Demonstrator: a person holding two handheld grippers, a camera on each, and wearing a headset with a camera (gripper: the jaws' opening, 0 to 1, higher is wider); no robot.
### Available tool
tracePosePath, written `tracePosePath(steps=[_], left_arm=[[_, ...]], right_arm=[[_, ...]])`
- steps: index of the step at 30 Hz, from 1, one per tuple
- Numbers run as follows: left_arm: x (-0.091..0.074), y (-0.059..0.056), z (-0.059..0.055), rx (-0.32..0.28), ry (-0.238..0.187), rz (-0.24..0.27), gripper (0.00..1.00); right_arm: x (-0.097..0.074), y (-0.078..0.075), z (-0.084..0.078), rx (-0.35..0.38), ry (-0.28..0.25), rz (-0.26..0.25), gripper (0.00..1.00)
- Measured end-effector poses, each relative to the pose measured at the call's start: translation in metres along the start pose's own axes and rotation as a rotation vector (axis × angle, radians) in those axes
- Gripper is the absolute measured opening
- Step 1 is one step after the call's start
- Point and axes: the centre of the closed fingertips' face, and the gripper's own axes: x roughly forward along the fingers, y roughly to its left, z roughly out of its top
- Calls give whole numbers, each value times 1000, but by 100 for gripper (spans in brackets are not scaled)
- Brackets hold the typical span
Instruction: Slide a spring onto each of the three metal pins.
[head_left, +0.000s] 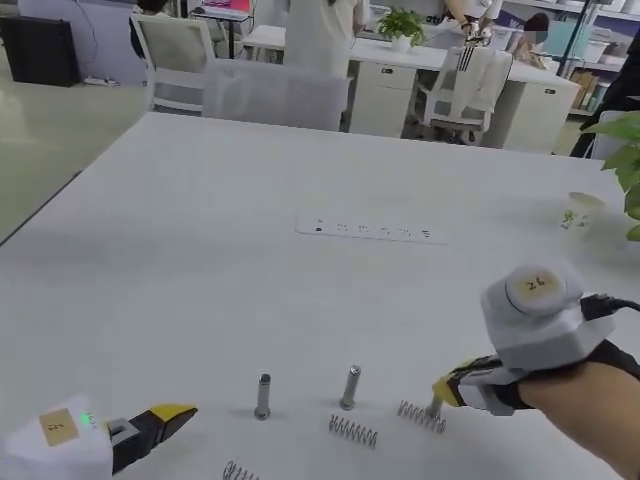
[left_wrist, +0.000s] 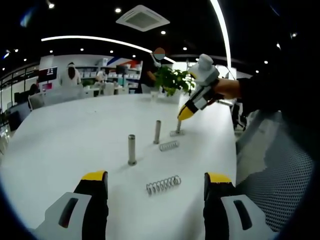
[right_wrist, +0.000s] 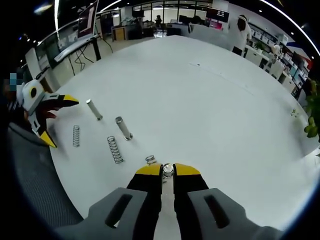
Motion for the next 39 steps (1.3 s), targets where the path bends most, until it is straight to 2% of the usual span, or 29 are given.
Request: tracePosePath(steps=[13,17,19,24,27,32,39], left_arm=[[1,0,-1,2,2,-7,74],[1,-1,-1,1,2,-9,74],[1,-1,-1,1,3,-9,74],[1,-2,-1,0,3,-10,74],[1,-2,0,1,2,-11,74],[1,-2,0,1,3,-12,73],[1,-2,-1,0,7,-13,73]], right_arm=[[-2,4,-1,3,-20,12,6],[-3,6,0,11,-34,16,12],[-5,6,-1,5,-33,16,10],[-9,3,-3,-4,-40,9,12],[-9,1,-11,-13,-28,6,12],[-2,6,-28,-34,19,36,12],[13,16,-32,-80,47,71,12]])
